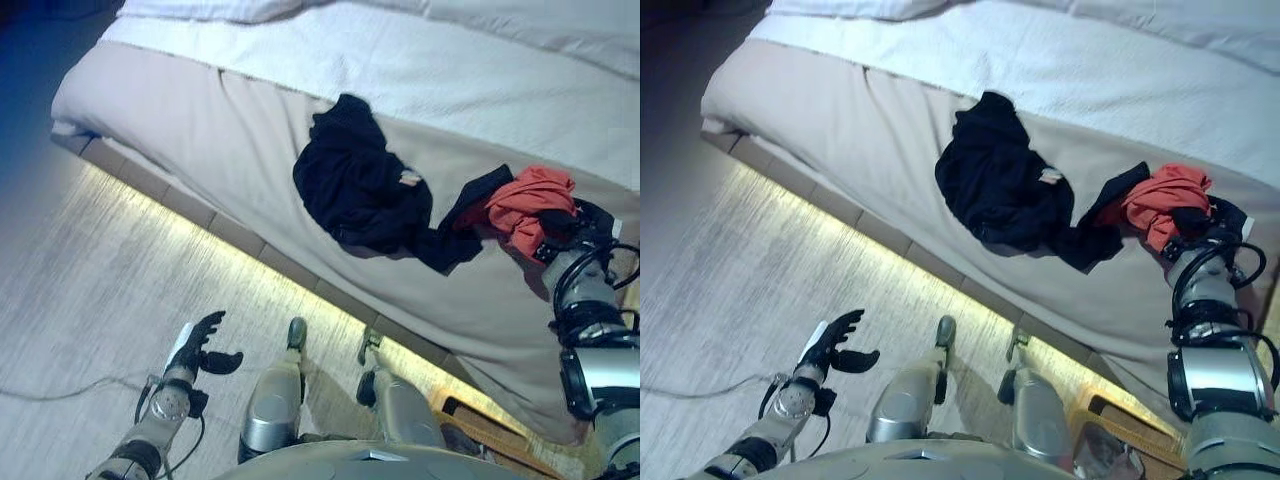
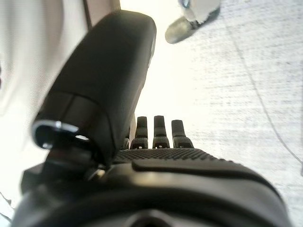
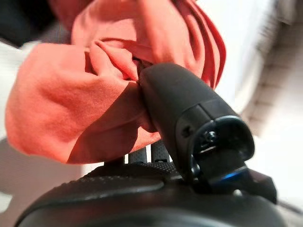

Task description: Pick up the clothes from the bed and place them into the basket

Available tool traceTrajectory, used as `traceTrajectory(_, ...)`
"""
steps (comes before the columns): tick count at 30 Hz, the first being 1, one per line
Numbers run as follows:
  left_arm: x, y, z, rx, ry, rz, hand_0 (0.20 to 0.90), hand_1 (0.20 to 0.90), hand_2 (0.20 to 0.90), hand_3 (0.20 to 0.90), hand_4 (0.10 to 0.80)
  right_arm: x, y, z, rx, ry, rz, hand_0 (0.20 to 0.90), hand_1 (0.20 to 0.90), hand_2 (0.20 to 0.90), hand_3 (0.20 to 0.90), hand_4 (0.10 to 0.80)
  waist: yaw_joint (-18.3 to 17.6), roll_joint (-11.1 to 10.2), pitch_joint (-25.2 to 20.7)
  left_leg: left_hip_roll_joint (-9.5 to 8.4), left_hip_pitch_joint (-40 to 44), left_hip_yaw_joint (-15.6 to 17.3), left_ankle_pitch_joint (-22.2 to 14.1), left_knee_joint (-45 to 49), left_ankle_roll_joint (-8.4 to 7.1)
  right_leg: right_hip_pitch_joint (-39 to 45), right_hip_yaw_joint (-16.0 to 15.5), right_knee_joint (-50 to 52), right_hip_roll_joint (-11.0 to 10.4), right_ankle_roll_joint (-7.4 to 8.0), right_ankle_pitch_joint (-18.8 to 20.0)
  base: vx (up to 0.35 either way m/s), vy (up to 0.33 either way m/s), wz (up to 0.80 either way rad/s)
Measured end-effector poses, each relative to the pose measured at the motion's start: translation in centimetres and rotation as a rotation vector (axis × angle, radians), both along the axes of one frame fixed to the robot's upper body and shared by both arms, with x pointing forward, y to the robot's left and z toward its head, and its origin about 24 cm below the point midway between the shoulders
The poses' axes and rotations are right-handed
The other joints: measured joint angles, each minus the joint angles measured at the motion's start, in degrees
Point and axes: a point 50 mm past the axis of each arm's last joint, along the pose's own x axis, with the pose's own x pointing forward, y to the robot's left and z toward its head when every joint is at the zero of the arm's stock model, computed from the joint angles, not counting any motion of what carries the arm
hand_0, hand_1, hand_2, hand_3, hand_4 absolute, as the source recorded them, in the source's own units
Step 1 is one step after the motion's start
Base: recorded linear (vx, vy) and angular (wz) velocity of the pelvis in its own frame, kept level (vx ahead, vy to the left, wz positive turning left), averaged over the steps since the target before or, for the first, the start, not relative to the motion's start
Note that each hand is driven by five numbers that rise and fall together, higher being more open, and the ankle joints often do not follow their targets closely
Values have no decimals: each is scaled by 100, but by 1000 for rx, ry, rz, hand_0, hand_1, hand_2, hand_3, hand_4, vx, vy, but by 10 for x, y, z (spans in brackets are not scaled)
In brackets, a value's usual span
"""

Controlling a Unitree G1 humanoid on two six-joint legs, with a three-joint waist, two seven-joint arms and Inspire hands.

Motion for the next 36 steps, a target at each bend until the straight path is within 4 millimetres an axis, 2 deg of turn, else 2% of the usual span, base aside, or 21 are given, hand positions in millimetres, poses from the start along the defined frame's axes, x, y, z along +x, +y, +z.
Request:
traceTrajectory(3, -14, -7, -8, -8, 35, -1, 900, 900, 900, 900, 800, -5, 15, -6, -5, -41, 24, 300, 300, 300, 200, 100, -145, -102, -257, 6, 252, 132, -11, -181, 11, 115, 99, -5, 19, 6, -7, 53, 71, -21)
traceTrajectory(5, -18, -14, -12, -21, 41, 18, 900, 900, 900, 900, 800, -9, 25, -6, 6, -90, 35, 300, 300, 300, 200, 100, -224, -128, -366, -1, 411, 229, -18, -263, 21, 183, 191, -5, 21, 7, -7, 55, 67, -23)
traceTrajectory(7, -19, -15, -13, -23, 47, 21, 900, 900, 900, 900, 800, -10, 28, -7, 13, -99, 35, 300, 300, 300, 200, 100, -256, -128, -402, -4, 447, 235, -20, -280, 24, 194, 194, -5, 20, 7, -8, 30, 36, -7)
traceTrajectory(8, -22, -20, -17, -33, 69, 28, 900, 900, 900, 900, 800, -19, 38, -15, 39, -124, 50, 300, 300, 300, 200, 100, -324, -127, -504, -1, 610, 266, -37, -370, 48, 322, 223, -7, 28, 44, -51, 10, 39, -5)
traceTrajectory(13, -28, -25, -21, -33, 94, 20, 900, 900, 900, 900, 800, -35, 47, -32, 59, -95, 69, 300, 300, 300, 200, 100, -413, -127, -721, -9, 763, 374, -53, -419, 74, 397, 330, -8, 31, 63, -66, 22, 57, -11)
traceTrajectory(17, -35, -27, -24, -31, 116, 15, 900, 900, 900, 900, 800, -47, 46, -48, 25, 11, 67, 300, 300, 300, 200, 100, -448, -128, -797, -7, 948, 440, -105, -448, 122, 556, 354, -12, 35, 77, -145, 94, -2, -9)
traceTrajectory(21, -34, -27, -24, -25, 123, 13, 900, 900, 900, 900, 800, -56, 34, -69, 44, 126, -14, 300, 300, 300, 200, 100, -414, -133, -1042, -6, 929, 392, -108, -450, 117, 557, 334, -11, 36, 78, -148, -20, -9, 5)
traceTrajectory(30, -48, -28, -30, -15, 182, 27, 900, 900, 900, 900, 800, -55, 37, -67, 98, 65, -60, 300, 300, 300, 200, 100, -430, -133, -1052, -23, 939, 378, -113, -256, 109, 541, 426, -37, 42, 52, -166, -22, 91, -5)
traceTrajectory(31, -53, -29, -32, -16, 200, 36, 900, 900, 900, 900, 800, -53, 42, -66, 110, 40, -50, 300, 300, 300, 200, 100, -408, -150, -1042, -111, 912, 300, -196, -40, 74, 557, 577, -38, 38, 50, -166, 34, 161, -55)
traceTrajectory(32, -58, -31, -35, -19, 219, 47, 900, 900, 900, 900, 800, -50, 52, -66, 131, 12, -32, 300, 300, 300, 200, 100, -337, -179, -1047, -256, 857, -63, -409, 325, 244, 569, 828, -37, 24, 45, -162, -5, 228, -91)
traceTrajectory(33, -61, -34, -36, -25, 225, 51, 900, 900, 900, 900, 800, -47, 59, -66, 144, -8, -16, 300, 300, 300, 200, 100, -225, -220, -1035, -409, 804, -512, -555, 605, 448, 562, 1093, -36, 11, -19, -113, -45, 253, -126)
traceTrajectory(34, -61, -37, -37, -31, 225, 50, 900, 900, 900, 900, 800, -46, 65, -67, 156, -23, -5, 300, 300, 300, 200, 100, -68, -297, -1032, -684, 736, -1262, -661, 719, 615, 491, 1461, -12, -42, -81, -65, -101, 303, -163)
traceTrajectory(35, -61, -40, -37, -37, 221, 53, 900, 900, 900, 900, 800, -41, 73, -67, 180, -49, 5, 300, 300, 300, 200, 100, 60, -316, -1033, -979, 721, -1834, -695, 690, 665, 358, 1846, -10, -79, -78, -66, -96, 283, -174)
traceTrajectory(36, -60, -41, -38, -40, 220, 52, 900, 900, 900, 900, 800, -39, 78, -67, 200, -61, 4, 300, 300, 300, 200, 100, 91, -258, -1065, -1064, 747, -1865, -695, 491, 668, 251, 1992, -19, -74, -63, -77, -119, 301, -154)
